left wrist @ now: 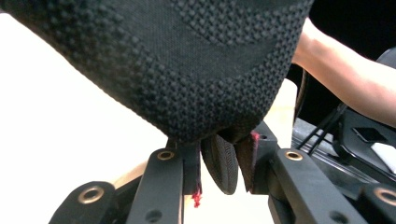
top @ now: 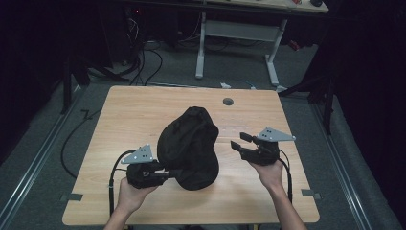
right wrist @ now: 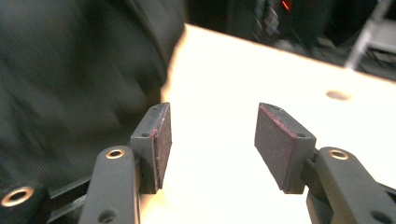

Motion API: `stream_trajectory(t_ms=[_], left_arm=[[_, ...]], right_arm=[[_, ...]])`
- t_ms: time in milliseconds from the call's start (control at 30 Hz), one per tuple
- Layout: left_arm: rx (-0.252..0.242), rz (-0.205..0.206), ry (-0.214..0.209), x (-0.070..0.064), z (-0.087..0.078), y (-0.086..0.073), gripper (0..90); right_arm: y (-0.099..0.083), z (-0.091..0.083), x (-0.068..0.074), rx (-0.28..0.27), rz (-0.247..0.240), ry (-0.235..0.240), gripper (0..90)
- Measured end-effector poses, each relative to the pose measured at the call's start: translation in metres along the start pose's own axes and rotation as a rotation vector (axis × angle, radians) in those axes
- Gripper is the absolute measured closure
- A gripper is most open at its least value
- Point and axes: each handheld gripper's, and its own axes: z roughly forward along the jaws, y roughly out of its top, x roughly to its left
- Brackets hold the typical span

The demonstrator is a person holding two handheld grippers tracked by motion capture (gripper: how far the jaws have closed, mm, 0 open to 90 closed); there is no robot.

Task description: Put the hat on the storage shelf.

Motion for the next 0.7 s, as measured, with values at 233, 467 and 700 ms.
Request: stream_trajectory(t_ms=[233,467,700], left_arm=[[-0.031,0.037,0.03,-0.003,0.001,0.009,72.8],[-0.058,0.069,0.068,-0.004,0.002,0.016,72.9],[-0.107,0.081,0.089,0.0,0.003,0.027,72.8]], right_arm=[[-0.063,0.004,-0.015,0.144,0.05,-0.185,46.9],[-0.107,0.011,-0.023,0.257,0.052,-0.33,44.7],[-0.107,0.011,-0.027,0.256,0.083,-0.348,44.7]])
